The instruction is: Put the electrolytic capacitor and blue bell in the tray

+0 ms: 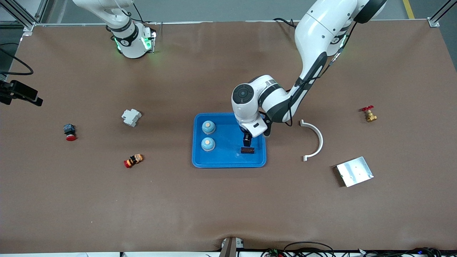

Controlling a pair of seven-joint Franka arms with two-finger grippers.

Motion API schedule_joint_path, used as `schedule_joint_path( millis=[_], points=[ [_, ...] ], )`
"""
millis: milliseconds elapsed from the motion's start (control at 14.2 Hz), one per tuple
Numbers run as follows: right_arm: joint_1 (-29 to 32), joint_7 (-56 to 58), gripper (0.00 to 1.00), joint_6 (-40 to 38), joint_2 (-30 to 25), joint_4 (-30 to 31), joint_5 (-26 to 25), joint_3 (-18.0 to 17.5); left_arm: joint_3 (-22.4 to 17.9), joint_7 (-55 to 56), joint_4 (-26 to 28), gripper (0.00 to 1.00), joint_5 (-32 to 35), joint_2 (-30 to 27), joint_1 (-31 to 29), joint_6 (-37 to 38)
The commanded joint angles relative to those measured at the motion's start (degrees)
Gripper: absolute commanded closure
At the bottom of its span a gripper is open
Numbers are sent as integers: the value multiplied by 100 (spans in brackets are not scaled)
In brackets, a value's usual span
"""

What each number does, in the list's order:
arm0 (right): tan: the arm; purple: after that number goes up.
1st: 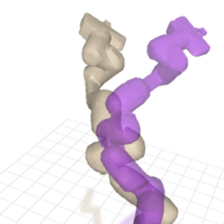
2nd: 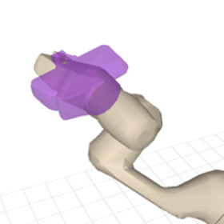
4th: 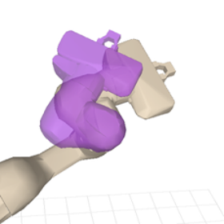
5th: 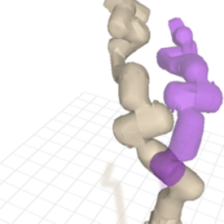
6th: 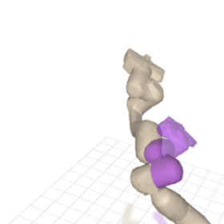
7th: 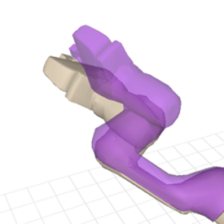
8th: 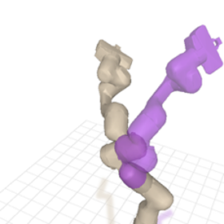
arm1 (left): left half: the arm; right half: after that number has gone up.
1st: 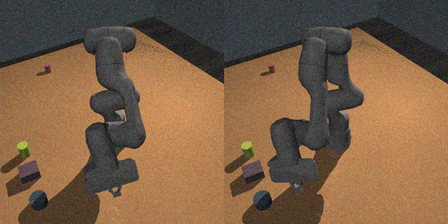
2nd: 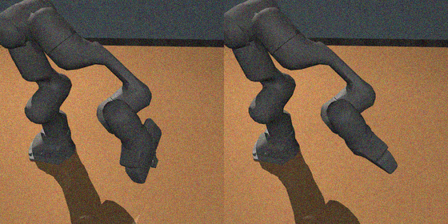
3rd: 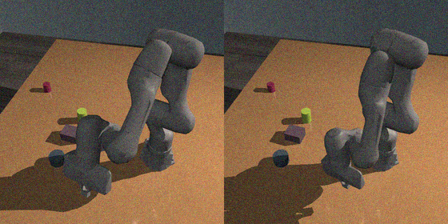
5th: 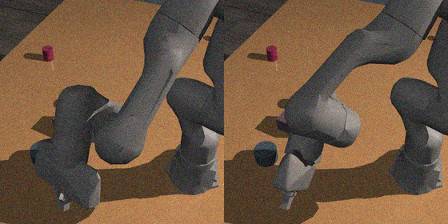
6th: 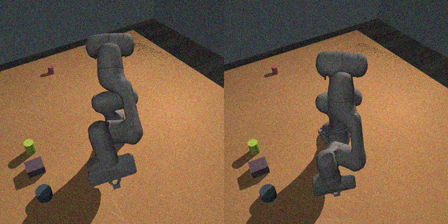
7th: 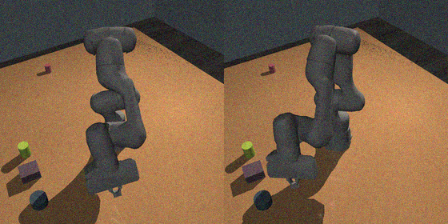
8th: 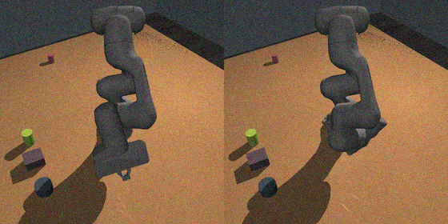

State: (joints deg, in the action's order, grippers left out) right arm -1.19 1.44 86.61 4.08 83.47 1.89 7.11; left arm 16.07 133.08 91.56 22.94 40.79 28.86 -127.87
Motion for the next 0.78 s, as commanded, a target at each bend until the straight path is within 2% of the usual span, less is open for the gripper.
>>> schedule_joint_path(
  millis=[0, 424, 706],
  points=[
    [31, -47, 0, 31, -47, 38, -189, -96, 36, -667, 46, 0, 44, -246, -21, 139],
    [31, -56, 0, -13, -56, 46, -189, -104, 45, -2758, 46, 0, 52, -580, 5, 332],
    [31, -56, 0, -22, -56, 46, -189, -104, 45, -4277, 11, 0, 35, -887, -266, 491]
  ],
)
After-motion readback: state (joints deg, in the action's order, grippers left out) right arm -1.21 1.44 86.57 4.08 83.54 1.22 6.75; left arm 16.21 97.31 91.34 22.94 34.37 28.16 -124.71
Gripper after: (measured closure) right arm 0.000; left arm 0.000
